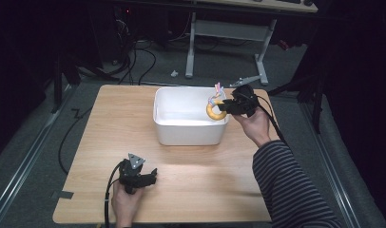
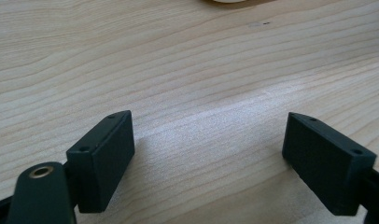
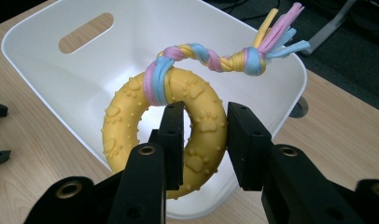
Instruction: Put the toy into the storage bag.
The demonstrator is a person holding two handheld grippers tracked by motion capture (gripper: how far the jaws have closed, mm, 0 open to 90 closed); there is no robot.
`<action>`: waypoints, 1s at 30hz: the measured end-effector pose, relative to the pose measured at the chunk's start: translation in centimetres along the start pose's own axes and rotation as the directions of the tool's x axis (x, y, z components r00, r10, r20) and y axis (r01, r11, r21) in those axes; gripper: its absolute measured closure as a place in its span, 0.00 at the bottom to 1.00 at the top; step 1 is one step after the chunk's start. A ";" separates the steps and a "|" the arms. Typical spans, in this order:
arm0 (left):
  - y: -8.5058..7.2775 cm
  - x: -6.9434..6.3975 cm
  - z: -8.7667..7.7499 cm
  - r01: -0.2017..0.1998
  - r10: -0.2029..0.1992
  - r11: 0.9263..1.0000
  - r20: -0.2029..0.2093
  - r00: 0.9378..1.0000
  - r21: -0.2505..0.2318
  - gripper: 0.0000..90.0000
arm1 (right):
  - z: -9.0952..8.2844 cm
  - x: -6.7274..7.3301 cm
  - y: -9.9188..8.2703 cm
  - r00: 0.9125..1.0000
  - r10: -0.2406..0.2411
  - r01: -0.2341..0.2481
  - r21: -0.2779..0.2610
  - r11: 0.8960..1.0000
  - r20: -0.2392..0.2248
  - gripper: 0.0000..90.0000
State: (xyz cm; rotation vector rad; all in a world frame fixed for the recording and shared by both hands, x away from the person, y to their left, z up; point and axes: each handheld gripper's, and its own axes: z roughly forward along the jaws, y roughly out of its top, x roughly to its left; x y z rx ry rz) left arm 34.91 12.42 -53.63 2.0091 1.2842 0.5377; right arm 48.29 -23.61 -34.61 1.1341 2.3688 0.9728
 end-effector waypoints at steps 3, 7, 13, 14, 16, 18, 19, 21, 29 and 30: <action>0.0 0.0 0.0 0.000 0.000 1.000 0.000 1.000 0.000 0.19 | 0.4 0.1 0.0 1.000 -0.005 0.005 0.005 1.000 0.003 0.76; 0.0 0.0 0.0 0.000 0.000 1.000 0.001 1.000 0.001 0.19 | 1.0 0.2 0.0 1.000 -0.003 0.003 0.017 1.000 0.000 0.76; 0.0 0.0 0.0 -0.001 0.001 1.000 0.001 1.000 0.001 0.19 | 2.0 0.3 0.0 1.000 -0.002 0.002 0.040 0.999 0.000 0.76; 0.0 0.0 0.0 -0.001 0.001 1.000 0.001 1.000 0.001 0.19 | 2.1 0.3 0.0 1.000 0.001 -0.001 0.045 0.999 0.000 0.76; 0.0 0.0 0.0 -0.001 0.001 1.000 0.001 1.000 0.001 0.19 | 2.4 0.4 -0.1 1.000 -0.003 0.003 0.050 0.999 -0.003 0.76; 0.0 0.0 0.0 -0.001 0.001 1.000 0.001 1.000 0.001 0.19 | 2.6 0.4 -0.1 1.000 -0.004 0.005 0.055 0.998 -0.006 0.76; 0.0 0.0 0.0 -0.001 0.001 1.000 0.001 1.000 0.001 0.19 | 2.6 0.5 -0.1 1.000 -0.004 0.004 0.056 0.998 -0.007 0.76; 0.0 0.0 0.0 -0.001 0.001 1.000 0.001 1.000 0.001 0.19 | 2.8 0.6 -0.2 1.000 -0.004 0.004 0.066 0.998 -0.010 0.76; 0.0 0.0 0.0 0.001 -0.001 1.000 0.002 1.000 0.000 0.19 | 3.6 0.9 -0.3 1.000 -0.006 0.008 0.100 0.995 -0.018 0.76; 0.0 0.0 0.0 0.002 -0.002 1.000 0.003 1.000 -0.001 0.19 | 3.7 0.9 -0.3 1.000 -0.009 0.011 0.106 0.994 -0.019 0.76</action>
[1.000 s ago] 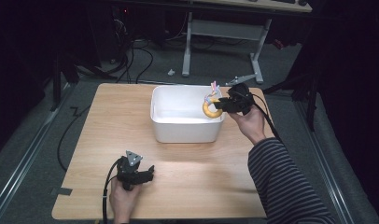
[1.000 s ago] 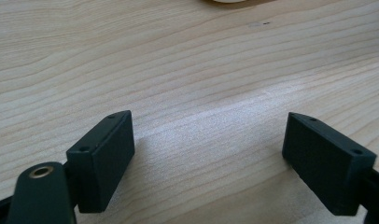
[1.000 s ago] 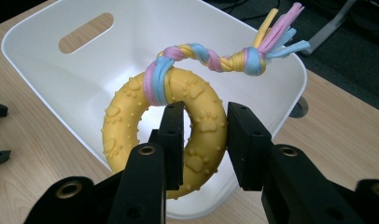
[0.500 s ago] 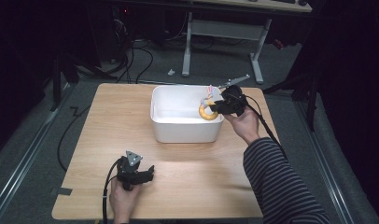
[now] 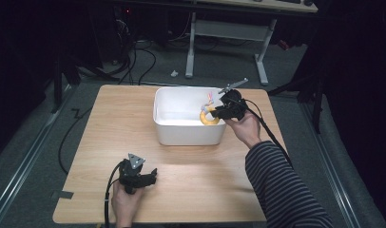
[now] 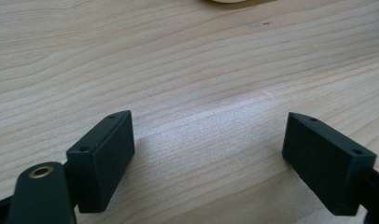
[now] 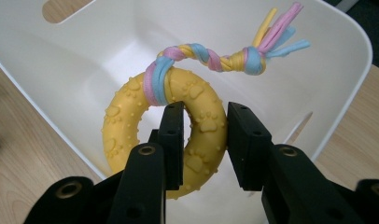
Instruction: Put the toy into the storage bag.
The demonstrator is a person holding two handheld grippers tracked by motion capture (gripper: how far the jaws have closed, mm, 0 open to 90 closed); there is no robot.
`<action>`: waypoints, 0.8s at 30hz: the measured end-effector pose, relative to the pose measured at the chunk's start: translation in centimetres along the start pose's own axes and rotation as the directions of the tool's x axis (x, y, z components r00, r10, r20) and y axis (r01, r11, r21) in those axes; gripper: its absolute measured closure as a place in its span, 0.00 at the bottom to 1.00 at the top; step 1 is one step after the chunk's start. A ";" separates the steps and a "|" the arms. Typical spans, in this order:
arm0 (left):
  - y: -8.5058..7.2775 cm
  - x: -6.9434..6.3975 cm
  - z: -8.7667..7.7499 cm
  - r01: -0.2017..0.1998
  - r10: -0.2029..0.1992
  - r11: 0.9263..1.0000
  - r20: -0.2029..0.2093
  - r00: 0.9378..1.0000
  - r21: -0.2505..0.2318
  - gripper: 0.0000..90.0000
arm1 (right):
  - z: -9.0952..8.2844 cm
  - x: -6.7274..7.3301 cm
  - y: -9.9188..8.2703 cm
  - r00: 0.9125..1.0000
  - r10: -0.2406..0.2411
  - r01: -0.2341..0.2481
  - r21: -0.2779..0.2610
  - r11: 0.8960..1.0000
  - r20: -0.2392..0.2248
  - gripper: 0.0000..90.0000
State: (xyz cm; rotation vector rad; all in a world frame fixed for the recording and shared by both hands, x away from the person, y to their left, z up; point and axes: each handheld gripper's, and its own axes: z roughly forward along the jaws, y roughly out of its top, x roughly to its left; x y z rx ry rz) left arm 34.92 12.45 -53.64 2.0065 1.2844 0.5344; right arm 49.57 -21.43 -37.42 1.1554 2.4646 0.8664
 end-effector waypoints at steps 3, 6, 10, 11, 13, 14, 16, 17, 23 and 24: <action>0.0 0.0 0.0 0.001 -0.001 1.000 0.000 1.000 -0.001 0.19 | 0.2 0.1 0.0 1.000 -0.002 0.002 0.011 1.000 0.002 0.76; 0.0 0.0 0.0 0.001 -0.001 1.000 0.000 1.000 0.000 0.19 | 0.3 0.1 0.0 1.000 0.001 -0.001 0.019 1.000 0.001 0.76; 0.0 0.0 0.0 0.001 -0.001 1.000 0.001 1.000 0.000 0.19 | 0.5 0.0 0.0 1.000 0.006 -0.006 0.028 1.000 0.000 0.76; 0.0 0.0 0.0 0.001 -0.001 1.000 0.001 1.000 0.000 0.19 | 0.6 0.0 0.0 1.000 0.007 -0.007 0.034 0.999 0.000 0.76; 0.0 0.0 0.0 0.002 -0.002 1.000 0.000 1.000 0.000 0.19 | 0.8 0.1 0.0 1.000 0.003 -0.003 0.041 0.999 0.005 0.76; 0.0 0.0 0.0 0.001 -0.001 1.000 0.001 1.000 0.000 0.19 | 0.8 0.1 0.0 1.000 0.003 -0.003 0.041 0.999 0.005 0.76; 0.0 0.0 0.0 0.001 -0.001 1.000 0.000 1.000 -0.001 0.19 | 0.9 0.1 -0.1 1.000 0.002 -0.002 0.044 0.999 0.004 0.76; 0.0 0.0 0.0 0.001 -0.001 1.000 0.000 1.000 0.000 0.19 | 1.0 0.1 -0.1 1.000 0.001 -0.001 0.046 0.999 0.004 0.76; 0.0 0.0 0.0 0.001 -0.001 1.000 0.000 1.000 0.000 0.19 | 1.1 0.1 -0.1 1.000 0.006 -0.006 0.045 0.999 0.004 0.71; 0.0 0.0 0.0 0.001 -0.001 1.000 0.000 1.000 0.000 0.19 | 1.1 0.2 -0.1 1.000 0.003 -0.003 0.042 0.999 0.007 0.69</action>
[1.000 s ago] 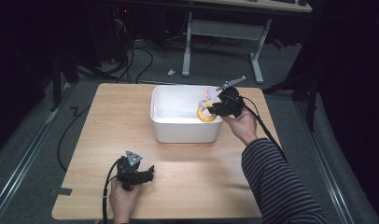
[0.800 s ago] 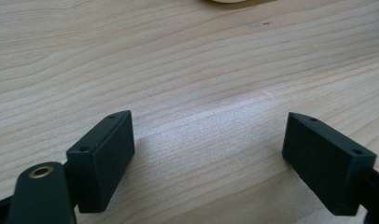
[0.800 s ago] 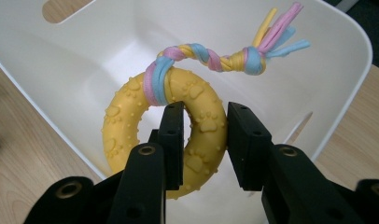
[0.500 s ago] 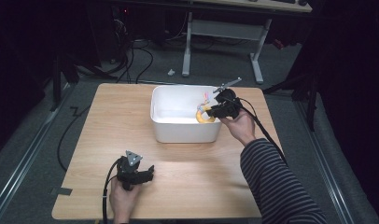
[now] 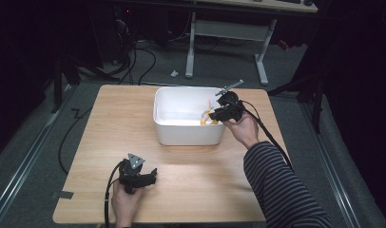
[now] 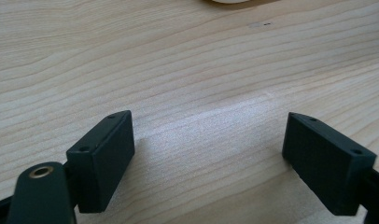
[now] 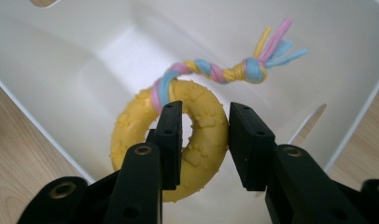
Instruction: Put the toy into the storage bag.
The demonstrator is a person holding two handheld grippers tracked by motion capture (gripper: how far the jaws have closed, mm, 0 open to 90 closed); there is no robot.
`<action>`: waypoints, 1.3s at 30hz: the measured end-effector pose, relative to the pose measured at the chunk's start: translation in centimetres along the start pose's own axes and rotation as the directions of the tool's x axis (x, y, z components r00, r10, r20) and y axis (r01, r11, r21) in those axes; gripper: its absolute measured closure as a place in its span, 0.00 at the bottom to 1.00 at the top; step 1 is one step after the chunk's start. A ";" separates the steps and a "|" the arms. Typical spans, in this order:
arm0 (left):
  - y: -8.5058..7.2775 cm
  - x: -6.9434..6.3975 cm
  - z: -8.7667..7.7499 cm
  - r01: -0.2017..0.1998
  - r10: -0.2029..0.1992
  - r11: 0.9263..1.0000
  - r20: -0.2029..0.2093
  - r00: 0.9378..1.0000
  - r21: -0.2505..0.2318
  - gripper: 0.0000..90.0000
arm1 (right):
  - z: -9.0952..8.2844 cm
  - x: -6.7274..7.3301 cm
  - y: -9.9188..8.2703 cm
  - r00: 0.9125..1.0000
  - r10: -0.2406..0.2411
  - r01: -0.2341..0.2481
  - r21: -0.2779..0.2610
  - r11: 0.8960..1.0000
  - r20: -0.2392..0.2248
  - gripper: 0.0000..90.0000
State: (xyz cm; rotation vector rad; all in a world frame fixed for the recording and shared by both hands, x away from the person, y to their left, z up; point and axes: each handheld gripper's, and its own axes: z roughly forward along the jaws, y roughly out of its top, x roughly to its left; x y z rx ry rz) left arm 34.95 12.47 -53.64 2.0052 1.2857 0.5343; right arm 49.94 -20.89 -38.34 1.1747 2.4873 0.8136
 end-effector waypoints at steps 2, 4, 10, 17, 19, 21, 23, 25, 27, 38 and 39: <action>0.0 0.0 0.0 -0.001 0.001 1.000 0.000 1.000 0.001 0.19 | -0.1 0.0 0.0 1.000 -0.003 0.003 -0.007 1.000 0.004 0.66; 0.0 0.0 0.0 -0.003 0.003 1.000 -0.001 1.000 0.003 0.19 | -0.4 0.1 0.0 1.000 -0.011 0.011 -0.021 1.000 0.008 0.62; 0.0 0.0 0.0 -0.004 0.004 1.000 -0.002 1.000 0.003 0.19 | -2.2 0.2 -0.5 0.998 -0.044 0.047 -0.068 0.997 0.049 0.58; 0.0 0.0 0.0 -0.005 0.005 1.000 -0.002 1.000 0.004 0.19 | -4.7 -0.9 -2.2 0.998 -0.013 0.021 -0.117 0.993 0.065 0.57; 0.0 0.0 0.0 -0.004 0.004 1.000 -0.002 1.000 0.004 0.19 | -5.3 -1.3 -2.8 0.998 -0.001 0.009 -0.128 0.992 0.069 0.56; 0.0 0.0 0.0 -0.004 0.004 1.000 -0.002 1.000 0.004 0.19 | -5.9 -1.6 -3.3 0.997 0.008 0.002 -0.138 0.990 0.072 0.56; 0.0 0.0 0.0 -0.004 0.004 1.000 -0.002 1.000 0.003 0.19 | -6.5 -1.9 -3.9 0.997 0.024 -0.012 -0.162 0.987 0.072 0.56; 0.0 0.0 0.0 -0.004 0.004 1.000 -0.002 1.000 0.003 0.19 | -7.2 -2.2 -4.4 0.997 0.034 -0.021 -0.186 0.982 0.068 0.57; 0.0 0.0 0.0 -0.004 0.004 1.000 -0.002 1.000 0.003 0.19 | -7.8 -2.4 -5.0 0.997 0.044 -0.031 -0.198 0.980 0.063 0.57; 0.0 0.0 0.0 -0.004 0.004 1.000 -0.002 1.000 0.004 0.19 | -10.5 -3.2 -8.1 0.995 0.085 -0.069 -0.245 0.967 0.054 0.56; 0.0 0.0 0.0 -0.004 0.004 1.000 -0.002 1.000 0.003 0.19 | -10.7 -3.3 -8.3 0.995 0.086 -0.070 -0.251 0.966 0.054 0.56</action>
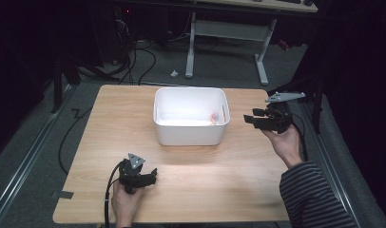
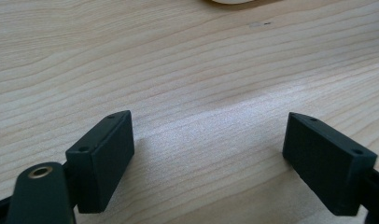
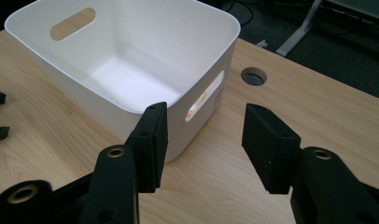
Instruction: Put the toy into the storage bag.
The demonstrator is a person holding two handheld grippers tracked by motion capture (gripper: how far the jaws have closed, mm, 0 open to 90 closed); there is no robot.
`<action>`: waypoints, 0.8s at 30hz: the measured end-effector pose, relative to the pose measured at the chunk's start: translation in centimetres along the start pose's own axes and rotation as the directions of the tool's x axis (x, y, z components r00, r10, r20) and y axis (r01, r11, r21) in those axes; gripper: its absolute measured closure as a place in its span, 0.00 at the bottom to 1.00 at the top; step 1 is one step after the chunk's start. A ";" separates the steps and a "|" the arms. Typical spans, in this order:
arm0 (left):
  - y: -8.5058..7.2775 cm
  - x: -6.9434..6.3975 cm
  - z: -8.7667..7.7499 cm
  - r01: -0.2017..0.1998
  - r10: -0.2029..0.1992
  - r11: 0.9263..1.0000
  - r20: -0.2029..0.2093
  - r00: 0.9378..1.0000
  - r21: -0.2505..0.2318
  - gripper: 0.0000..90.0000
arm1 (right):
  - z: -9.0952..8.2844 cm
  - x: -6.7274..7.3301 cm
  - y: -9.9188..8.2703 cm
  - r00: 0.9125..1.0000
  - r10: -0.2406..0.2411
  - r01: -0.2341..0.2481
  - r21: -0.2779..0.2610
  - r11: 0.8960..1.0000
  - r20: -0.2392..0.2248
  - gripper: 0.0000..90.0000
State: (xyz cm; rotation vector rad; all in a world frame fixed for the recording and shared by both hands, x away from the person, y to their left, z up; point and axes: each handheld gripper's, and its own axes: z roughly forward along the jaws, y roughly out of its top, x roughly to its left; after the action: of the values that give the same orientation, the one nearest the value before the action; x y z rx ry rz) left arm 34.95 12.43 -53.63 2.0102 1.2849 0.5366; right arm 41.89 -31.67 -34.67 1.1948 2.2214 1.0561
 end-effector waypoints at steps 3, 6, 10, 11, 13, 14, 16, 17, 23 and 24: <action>0.0 0.0 0.0 -0.001 0.001 1.000 0.000 1.000 0.001 0.19 | -0.8 -0.4 -0.7 1.000 0.016 -0.016 -0.012 1.000 0.010 0.56; 0.0 0.0 0.0 -0.001 0.001 1.000 -0.001 1.000 0.001 0.19 | -1.6 -0.9 -1.5 0.999 0.035 -0.034 -0.022 0.999 0.009 0.56; 0.0 0.0 0.0 0.000 0.000 1.000 -0.001 1.000 0.001 0.19 | -2.5 -1.3 -2.7 0.998 0.058 -0.057 -0.032 0.998 0.020 0.55; 0.0 0.0 0.0 0.000 0.000 1.000 -0.001 1.000 0.000 0.19 | -2.6 -1.4 -2.9 0.998 0.062 -0.062 -0.036 0.997 0.023 0.54; 0.0 0.0 0.0 0.000 0.000 1.000 -0.001 1.000 0.000 0.19 | -2.9 -1.6 -3.4 0.997 0.068 -0.067 -0.043 0.997 0.025 0.54; 0.0 0.0 0.0 0.000 0.000 1.000 -0.001 1.000 0.001 0.19 | -3.0 -1.7 -3.6 0.997 0.071 -0.070 -0.047 0.996 0.024 0.54; 0.0 0.0 0.0 0.000 0.000 1.000 -0.001 1.000 0.000 0.19 | -3.2 -1.7 -4.0 0.997 0.074 -0.073 -0.046 0.996 0.025 0.53; 0.0 0.0 0.0 0.000 0.000 1.000 -0.001 1.000 0.000 0.19 | -3.3 -1.7 -4.3 0.997 0.074 -0.072 -0.046 0.996 0.025 0.53; 0.0 0.0 0.0 0.000 0.000 1.000 -0.001 1.000 0.000 0.19 | -3.8 -1.2 -5.5 0.998 0.068 -0.067 -0.062 0.996 0.013 0.52; 0.0 0.0 0.0 -0.001 0.001 1.000 -0.001 1.000 0.001 0.19 | -3.8 -1.2 -5.7 0.998 0.067 -0.067 -0.065 0.996 0.011 0.52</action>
State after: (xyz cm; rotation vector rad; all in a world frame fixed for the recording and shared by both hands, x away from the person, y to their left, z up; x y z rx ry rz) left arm 34.96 12.43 -53.62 2.0113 1.2853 0.5373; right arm 37.08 -36.28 -36.66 1.2527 2.1338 1.1337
